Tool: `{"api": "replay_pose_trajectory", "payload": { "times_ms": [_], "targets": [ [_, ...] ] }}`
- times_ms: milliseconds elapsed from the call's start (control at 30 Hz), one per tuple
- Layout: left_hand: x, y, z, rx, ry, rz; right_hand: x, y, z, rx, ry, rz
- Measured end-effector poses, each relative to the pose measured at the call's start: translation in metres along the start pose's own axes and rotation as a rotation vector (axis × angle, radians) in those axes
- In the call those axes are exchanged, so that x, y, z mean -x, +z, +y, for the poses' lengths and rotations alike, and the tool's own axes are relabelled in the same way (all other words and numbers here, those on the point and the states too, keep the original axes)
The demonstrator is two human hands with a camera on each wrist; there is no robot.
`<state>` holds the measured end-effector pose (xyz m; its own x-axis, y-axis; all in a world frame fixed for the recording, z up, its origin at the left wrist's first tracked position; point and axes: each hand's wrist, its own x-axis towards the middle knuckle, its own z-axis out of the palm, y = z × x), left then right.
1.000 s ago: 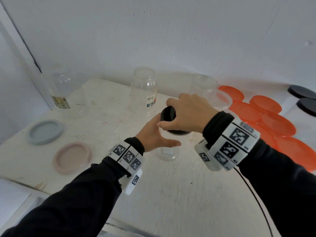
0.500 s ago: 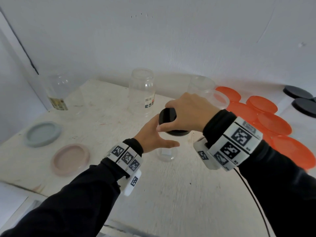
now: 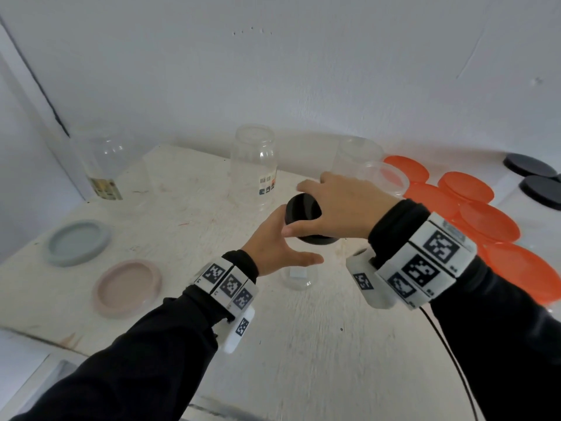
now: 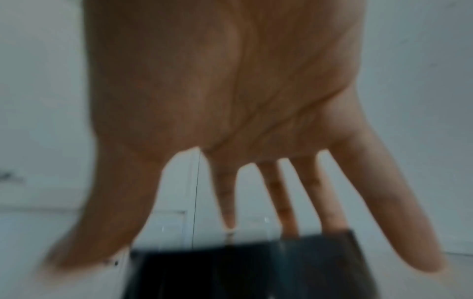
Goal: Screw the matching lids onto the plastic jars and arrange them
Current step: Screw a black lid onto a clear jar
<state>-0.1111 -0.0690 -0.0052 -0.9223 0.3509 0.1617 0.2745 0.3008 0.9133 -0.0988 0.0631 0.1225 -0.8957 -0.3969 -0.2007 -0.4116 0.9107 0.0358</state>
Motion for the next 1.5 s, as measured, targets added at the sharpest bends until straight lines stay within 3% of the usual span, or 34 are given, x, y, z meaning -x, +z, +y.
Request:
{"api": "replay_pose_trajectory", "payload": {
  "times_ms": [67,133,300,367,500,567,767,833,900,1000,1067,1333,1500],
  "targets": [
    [0.000,0.000,0.001,-0.011,-0.007,0.014,0.005,-0.008,0.005,-0.086,-0.108,-0.134],
    [0.000,0.000,0.002,-0.025,0.004,0.023,0.007,-0.011,0.007,-0.086,-0.165,-0.152],
    [0.000,0.001,0.000,-0.015,0.008,0.007,0.002,0.001,-0.007,0.033,0.002,0.152],
    [0.000,0.001,0.000,-0.010,0.012,0.006,0.001,0.004,-0.006,0.067,0.040,0.164],
    [0.000,0.001,0.000,-0.014,0.005,0.025,0.006,-0.008,0.007,-0.099,-0.103,-0.127],
    [0.000,0.001,0.001,-0.026,0.022,0.033,0.007,-0.013,0.010,-0.136,-0.205,-0.162],
    [0.000,0.002,0.000,-0.011,0.026,0.026,0.000,0.003,-0.001,0.042,-0.038,0.163],
    [0.001,0.003,0.000,-0.013,0.029,0.026,-0.002,0.005,-0.003,0.067,0.014,0.185],
    [0.001,0.003,0.000,-0.011,0.020,0.026,0.000,0.003,0.000,0.057,0.001,0.091],
    [0.001,0.003,0.001,-0.016,0.012,0.038,0.005,-0.008,0.007,-0.089,-0.147,-0.150],
    [0.001,0.003,0.002,-0.019,0.026,0.050,0.006,-0.011,0.010,-0.120,-0.225,-0.176],
    [0.001,0.002,0.002,0.001,0.027,0.024,0.001,0.007,-0.005,0.070,-0.027,0.180],
    [0.003,0.002,0.002,0.001,0.009,0.024,0.005,0.001,0.009,-0.086,-0.116,-0.053]
  ]
}}
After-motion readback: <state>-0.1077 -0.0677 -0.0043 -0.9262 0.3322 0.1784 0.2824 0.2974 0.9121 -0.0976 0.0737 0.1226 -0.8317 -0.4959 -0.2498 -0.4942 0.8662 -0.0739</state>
